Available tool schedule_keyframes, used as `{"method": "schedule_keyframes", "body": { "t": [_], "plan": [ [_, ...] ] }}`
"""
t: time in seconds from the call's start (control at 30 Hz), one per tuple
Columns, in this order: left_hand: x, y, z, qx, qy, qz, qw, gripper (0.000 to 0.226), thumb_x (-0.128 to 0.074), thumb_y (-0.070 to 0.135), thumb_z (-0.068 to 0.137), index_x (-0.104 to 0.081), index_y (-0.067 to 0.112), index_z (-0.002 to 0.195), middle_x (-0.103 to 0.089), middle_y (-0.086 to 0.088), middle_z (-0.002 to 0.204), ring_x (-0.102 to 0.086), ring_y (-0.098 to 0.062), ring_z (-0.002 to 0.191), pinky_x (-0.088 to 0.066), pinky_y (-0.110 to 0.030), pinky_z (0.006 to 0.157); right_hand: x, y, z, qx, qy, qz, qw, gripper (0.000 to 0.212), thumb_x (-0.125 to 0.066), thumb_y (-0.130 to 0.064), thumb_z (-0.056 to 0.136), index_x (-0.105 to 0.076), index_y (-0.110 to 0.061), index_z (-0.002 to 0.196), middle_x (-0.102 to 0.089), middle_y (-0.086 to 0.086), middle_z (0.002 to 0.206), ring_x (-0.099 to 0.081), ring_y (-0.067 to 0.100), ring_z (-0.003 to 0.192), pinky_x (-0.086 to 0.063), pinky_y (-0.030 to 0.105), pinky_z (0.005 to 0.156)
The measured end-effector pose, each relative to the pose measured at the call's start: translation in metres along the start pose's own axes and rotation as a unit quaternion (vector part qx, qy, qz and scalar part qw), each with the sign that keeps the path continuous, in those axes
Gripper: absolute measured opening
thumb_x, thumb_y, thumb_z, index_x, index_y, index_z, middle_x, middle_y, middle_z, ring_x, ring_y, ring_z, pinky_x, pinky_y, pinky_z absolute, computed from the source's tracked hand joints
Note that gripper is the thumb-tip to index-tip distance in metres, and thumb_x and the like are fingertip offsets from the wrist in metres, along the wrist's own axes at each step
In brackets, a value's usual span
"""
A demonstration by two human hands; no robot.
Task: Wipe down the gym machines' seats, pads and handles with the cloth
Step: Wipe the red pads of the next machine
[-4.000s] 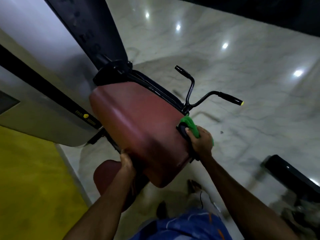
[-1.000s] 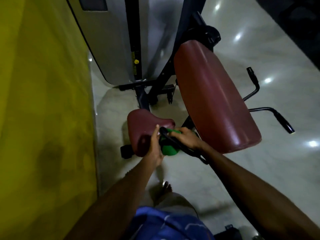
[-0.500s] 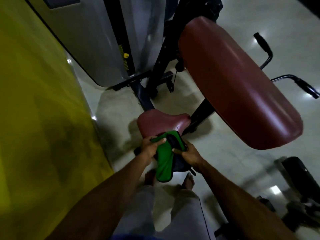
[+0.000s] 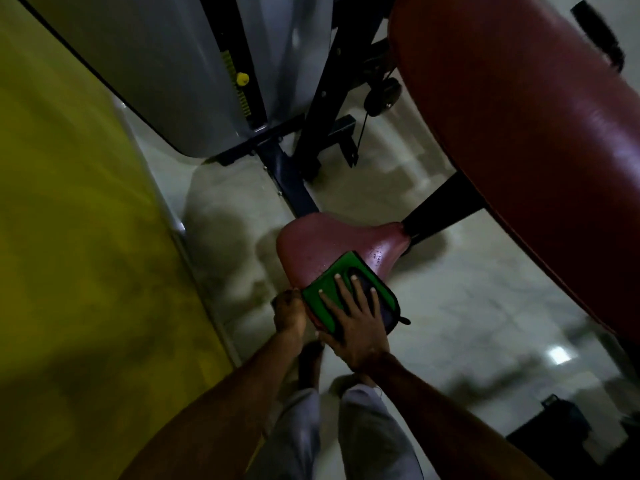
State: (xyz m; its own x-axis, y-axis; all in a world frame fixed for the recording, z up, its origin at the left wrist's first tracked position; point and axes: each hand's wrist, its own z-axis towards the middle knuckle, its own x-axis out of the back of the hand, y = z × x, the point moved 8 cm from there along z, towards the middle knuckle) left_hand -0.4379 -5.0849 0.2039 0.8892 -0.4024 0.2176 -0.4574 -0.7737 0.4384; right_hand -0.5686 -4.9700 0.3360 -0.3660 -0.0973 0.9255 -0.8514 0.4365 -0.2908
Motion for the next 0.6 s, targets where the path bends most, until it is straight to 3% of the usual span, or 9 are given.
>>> {"method": "schedule_keyframes", "body": {
  "t": [0.07,0.17,0.3,0.43,0.53,0.6],
  "plan": [
    [-0.004,0.026,-0.040,0.014,-0.021,-0.068,0.997,0.041,-0.052,0.046,0.081,-0.069,0.015,0.101,-0.069,-0.017,0.112,-0.067,-0.038,0.101,-0.057,-0.051,0.084,-0.010,0.004,0.011,0.036,0.007,-0.011,0.999,0.069,-0.047,-0.068,0.097,-0.031,-0.040,0.158,-0.017,0.003,0.171,-0.007,0.034,0.158,-0.017,0.069,0.117],
    [-0.019,0.053,-0.106,0.076,-0.105,-0.109,0.986,0.047,-0.028,0.040,0.106,-0.055,0.010,0.131,-0.059,-0.014,0.125,-0.056,-0.034,0.121,-0.046,-0.045,0.096,-0.004,0.013,0.038,0.104,0.035,-0.050,0.993,0.061,-0.043,-0.066,0.100,-0.031,-0.046,0.157,-0.015,-0.001,0.171,-0.008,0.033,0.158,-0.007,0.069,0.120],
    [-0.025,0.022,-0.077,0.115,-0.135,-0.178,0.968,0.058,-0.027,0.053,0.104,-0.050,0.015,0.142,-0.065,-0.004,0.105,-0.062,-0.022,0.090,-0.049,-0.035,0.077,0.011,0.024,0.086,0.081,0.039,-0.093,0.992,0.061,-0.032,-0.071,0.101,-0.019,-0.053,0.157,-0.005,-0.006,0.172,-0.003,0.028,0.158,-0.006,0.067,0.119],
    [-0.029,0.008,-0.066,0.098,-0.154,-0.166,0.969,0.048,-0.028,0.048,0.105,-0.053,0.022,0.137,-0.063,-0.009,0.127,-0.062,-0.030,0.109,-0.052,-0.034,0.078,0.022,0.022,0.135,-0.036,0.051,-0.050,0.997,0.053,-0.031,-0.066,0.103,-0.027,-0.055,0.154,-0.018,-0.005,0.170,-0.017,0.032,0.155,-0.011,0.068,0.115],
    [-0.019,0.007,-0.057,0.094,-0.150,-0.161,0.971,0.038,-0.031,0.037,0.106,-0.055,0.017,0.129,-0.066,-0.006,0.109,-0.063,-0.024,0.090,-0.056,-0.031,0.065,0.018,-0.002,0.153,-0.073,0.051,-0.012,0.996,0.046,-0.034,-0.060,0.104,-0.041,-0.052,0.149,-0.027,-0.004,0.167,-0.021,0.035,0.151,-0.014,0.069,0.113],
    [-0.019,0.018,-0.059,0.082,-0.152,-0.080,0.982,0.035,-0.030,0.031,0.107,-0.049,0.017,0.132,-0.062,-0.002,0.109,-0.063,-0.022,0.100,-0.058,-0.035,0.073,0.008,-0.025,0.149,-0.026,0.042,-0.016,0.999,0.044,-0.039,-0.056,0.104,-0.047,-0.049,0.146,-0.030,-0.004,0.166,-0.022,0.036,0.151,-0.017,0.069,0.114]
  ]
}}
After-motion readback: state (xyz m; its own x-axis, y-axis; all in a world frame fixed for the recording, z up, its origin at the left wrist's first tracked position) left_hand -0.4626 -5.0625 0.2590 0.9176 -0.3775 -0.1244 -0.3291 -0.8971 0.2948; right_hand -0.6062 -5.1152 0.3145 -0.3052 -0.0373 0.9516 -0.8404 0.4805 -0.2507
